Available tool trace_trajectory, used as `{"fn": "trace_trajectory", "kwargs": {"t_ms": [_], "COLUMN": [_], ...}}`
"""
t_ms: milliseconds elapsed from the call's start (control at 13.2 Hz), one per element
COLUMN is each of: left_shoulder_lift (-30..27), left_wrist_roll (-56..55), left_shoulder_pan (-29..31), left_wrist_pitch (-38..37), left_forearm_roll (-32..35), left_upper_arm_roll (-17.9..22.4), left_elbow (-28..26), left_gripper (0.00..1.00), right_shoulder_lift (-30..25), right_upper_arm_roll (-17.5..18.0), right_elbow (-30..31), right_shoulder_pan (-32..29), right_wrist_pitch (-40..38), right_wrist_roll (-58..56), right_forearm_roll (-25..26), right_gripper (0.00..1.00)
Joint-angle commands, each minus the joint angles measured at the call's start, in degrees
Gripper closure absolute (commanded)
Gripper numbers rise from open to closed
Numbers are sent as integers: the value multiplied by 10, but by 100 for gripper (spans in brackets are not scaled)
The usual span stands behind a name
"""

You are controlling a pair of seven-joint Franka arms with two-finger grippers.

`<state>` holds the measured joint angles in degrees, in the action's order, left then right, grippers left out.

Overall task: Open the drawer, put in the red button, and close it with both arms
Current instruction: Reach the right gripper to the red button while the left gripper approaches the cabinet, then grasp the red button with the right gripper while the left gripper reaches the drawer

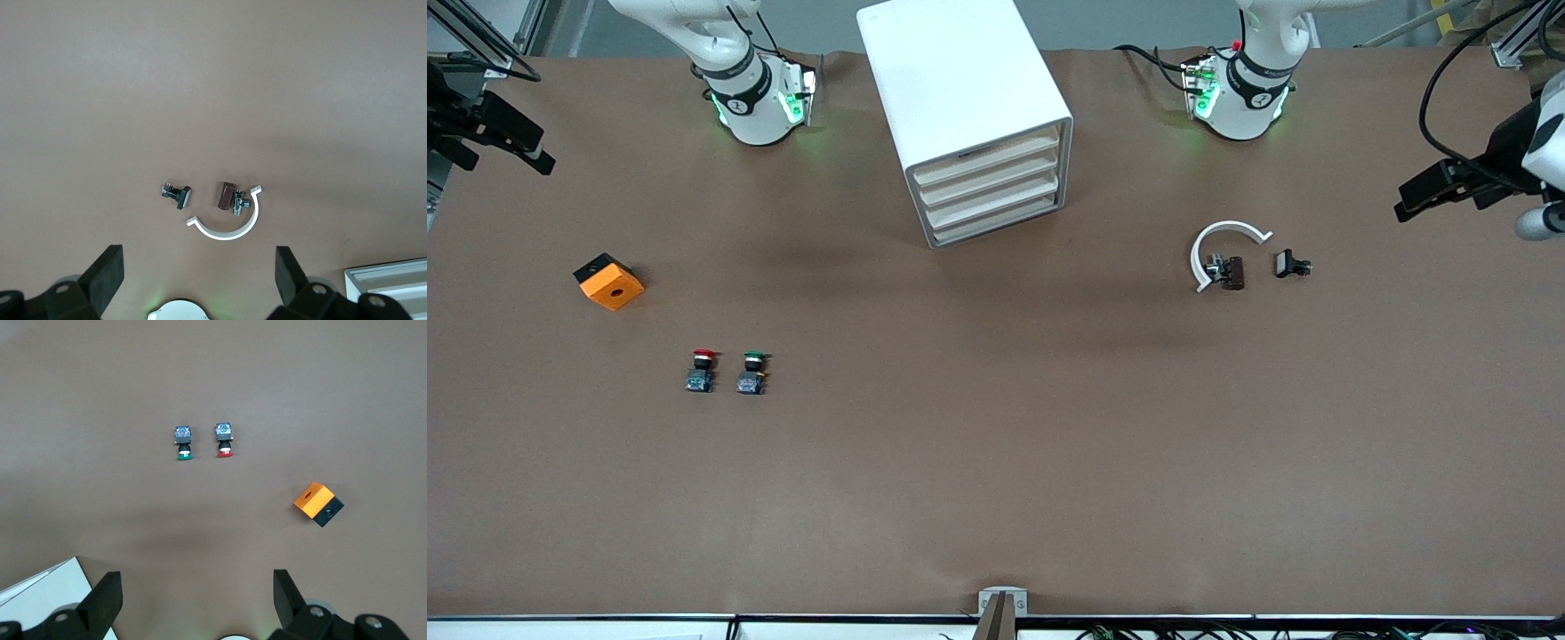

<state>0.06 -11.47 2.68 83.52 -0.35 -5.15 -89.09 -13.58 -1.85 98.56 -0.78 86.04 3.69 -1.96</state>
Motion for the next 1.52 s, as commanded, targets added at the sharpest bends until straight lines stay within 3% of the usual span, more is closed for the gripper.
{"fn": "trace_trajectory", "kwargs": {"t_ms": [0,152,455,833,1061,1439], "left_shoulder_lift": [50,72,123,166,203,255], "left_wrist_roll": [7,-4,-41,-170,-285,-389], "left_shoulder_pan": [-4,-6,-10,-11,-18,-53], "left_wrist_pitch": [2,32,107,203,234,237], "left_forearm_roll": [3,-1,-2,-2,-17,-65], "left_upper_arm_roll": [-6,-10,-46,-111,-140,-140], "left_elbow": [29,22,3,-56,-72,-69], "left_gripper": [0,0,0,0,0,0], "right_shoulder_lift": [12,26,23,28,98,258], "right_upper_arm_roll": [4,4,5,4,4,3], "right_elbow": [1,24,122,285,299,270], "right_shoulder_pan": [-1,0,6,4,1,-1], "right_wrist_pitch": [-6,6,108,319,406,517], "right_wrist_roll": [-6,-5,-5,-4,-4,-6], "right_forearm_roll": [10,14,36,36,36,60], "right_gripper": [0,0,0,0,0,0]}}
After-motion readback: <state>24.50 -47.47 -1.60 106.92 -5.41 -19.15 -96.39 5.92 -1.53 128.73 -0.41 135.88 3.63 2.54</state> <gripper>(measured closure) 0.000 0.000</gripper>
